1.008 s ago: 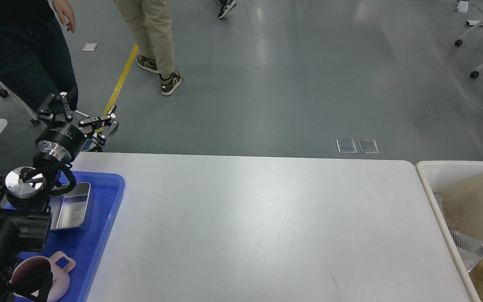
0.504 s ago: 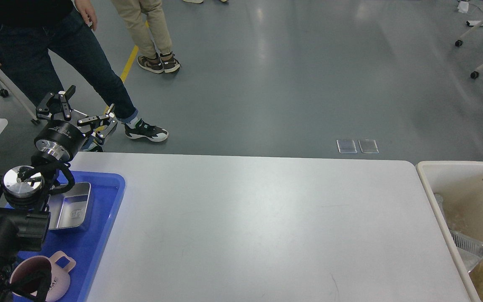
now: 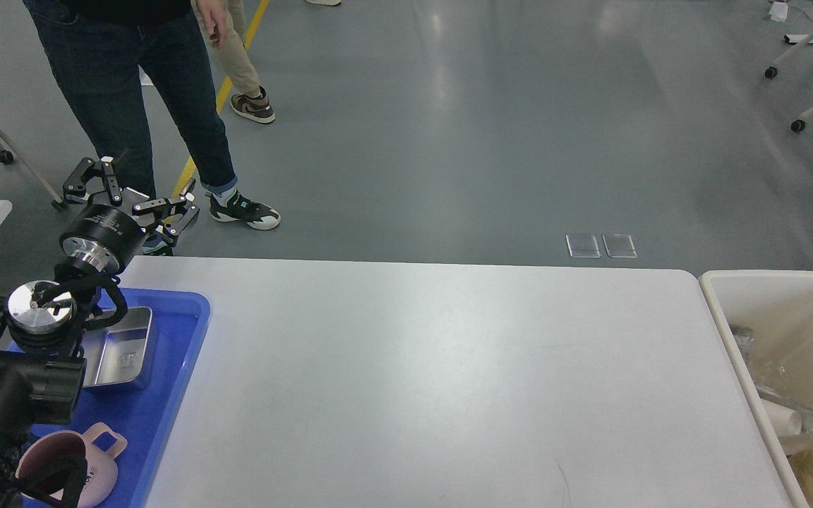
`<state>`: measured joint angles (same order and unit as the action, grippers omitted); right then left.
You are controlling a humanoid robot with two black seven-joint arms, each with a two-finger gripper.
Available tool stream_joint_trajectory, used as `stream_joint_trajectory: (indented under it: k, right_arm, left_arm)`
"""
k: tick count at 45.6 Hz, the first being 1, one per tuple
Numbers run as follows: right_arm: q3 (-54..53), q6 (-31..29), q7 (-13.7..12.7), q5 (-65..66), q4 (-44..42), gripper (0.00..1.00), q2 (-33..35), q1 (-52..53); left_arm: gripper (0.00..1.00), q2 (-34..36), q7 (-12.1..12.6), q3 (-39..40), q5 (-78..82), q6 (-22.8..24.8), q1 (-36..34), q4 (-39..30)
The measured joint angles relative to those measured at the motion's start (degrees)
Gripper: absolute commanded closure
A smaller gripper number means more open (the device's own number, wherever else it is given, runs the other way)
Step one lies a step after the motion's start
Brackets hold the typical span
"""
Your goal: Tidy desktop
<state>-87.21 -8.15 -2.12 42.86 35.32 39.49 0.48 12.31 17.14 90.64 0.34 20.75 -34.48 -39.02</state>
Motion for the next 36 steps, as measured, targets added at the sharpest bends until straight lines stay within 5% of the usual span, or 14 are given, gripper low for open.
stream_joint_trajectory:
  k: [12, 21, 28, 36]
  right_arm:
    - [-0.22, -0.28, 0.48, -0.07, 1.66, 0.0, 3.02, 4.64]
    - [-0.21, -0.51, 0.42, -0.2, 2.67, 0.0, 3.43, 19.36]
    - [-0.15, -3.01, -0.11, -7.06, 1.2, 0.0, -4.11, 32.79]
    - [-0.31, -4.31, -0.14, -21.89, 1.15, 0.0, -16.59, 35.45]
  left_arm:
    - [0.03, 0.03, 0.04, -0.4, 0.22, -0.01, -2.07, 0.01]
    - [0.03, 0.86, 0.27, -0.74, 0.67, -0.32, -3.63, 0.11]
    - [0.03, 0.75, 0.33, -0.78, 0.71, -0.88, -6.25, 1.69]
    - [0.03, -0.86, -0.05, -0.67, 0.15, -0.98, -7.8, 3.2]
